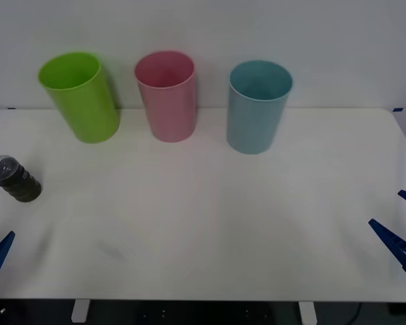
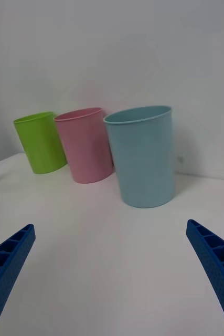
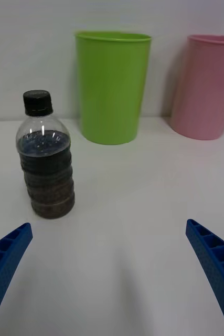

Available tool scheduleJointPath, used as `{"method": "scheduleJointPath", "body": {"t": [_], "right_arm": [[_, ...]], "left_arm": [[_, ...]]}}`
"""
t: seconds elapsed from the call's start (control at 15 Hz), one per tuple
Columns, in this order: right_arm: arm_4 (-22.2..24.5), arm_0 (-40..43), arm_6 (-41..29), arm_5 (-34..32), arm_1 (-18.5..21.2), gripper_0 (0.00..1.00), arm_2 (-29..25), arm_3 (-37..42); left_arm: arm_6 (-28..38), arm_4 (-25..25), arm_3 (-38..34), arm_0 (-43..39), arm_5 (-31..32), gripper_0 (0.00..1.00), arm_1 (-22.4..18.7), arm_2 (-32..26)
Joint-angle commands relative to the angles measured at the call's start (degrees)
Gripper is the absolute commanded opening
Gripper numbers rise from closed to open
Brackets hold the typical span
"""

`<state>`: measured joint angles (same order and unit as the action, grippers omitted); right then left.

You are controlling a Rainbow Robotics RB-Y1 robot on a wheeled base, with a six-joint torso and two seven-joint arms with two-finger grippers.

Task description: Grasp the object on the table and drop it into the matching bin: aluminum can to the light blue bin, PET bottle to the pink bin.

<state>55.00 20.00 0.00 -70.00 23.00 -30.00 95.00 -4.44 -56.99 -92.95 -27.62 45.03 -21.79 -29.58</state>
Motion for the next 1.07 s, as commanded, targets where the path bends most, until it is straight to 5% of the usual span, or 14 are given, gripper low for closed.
{"method": "scheduleJointPath", "body": {"t": [0.07,0.67,1.07], "right_arm": [[0.0,0.0,0.0,0.0,0.0,1.0,0.0,0.0],[0.0,0.0,0.0,0.0,0.0,1.0,0.0,0.0],[0.0,0.0,0.0,0.0,0.0,1.0,0.0,0.0]], "left_arm": [[-0.22,0.39,3.39,2.05,-0.29,1.0,0.09,-0.48],[-0.57,-0.49,16.14,14.26,-1.96,1.0,0.09,-0.75],[-0.92,-2.95,18.42,19.27,-9.34,1.0,0.0,1.01]]}}
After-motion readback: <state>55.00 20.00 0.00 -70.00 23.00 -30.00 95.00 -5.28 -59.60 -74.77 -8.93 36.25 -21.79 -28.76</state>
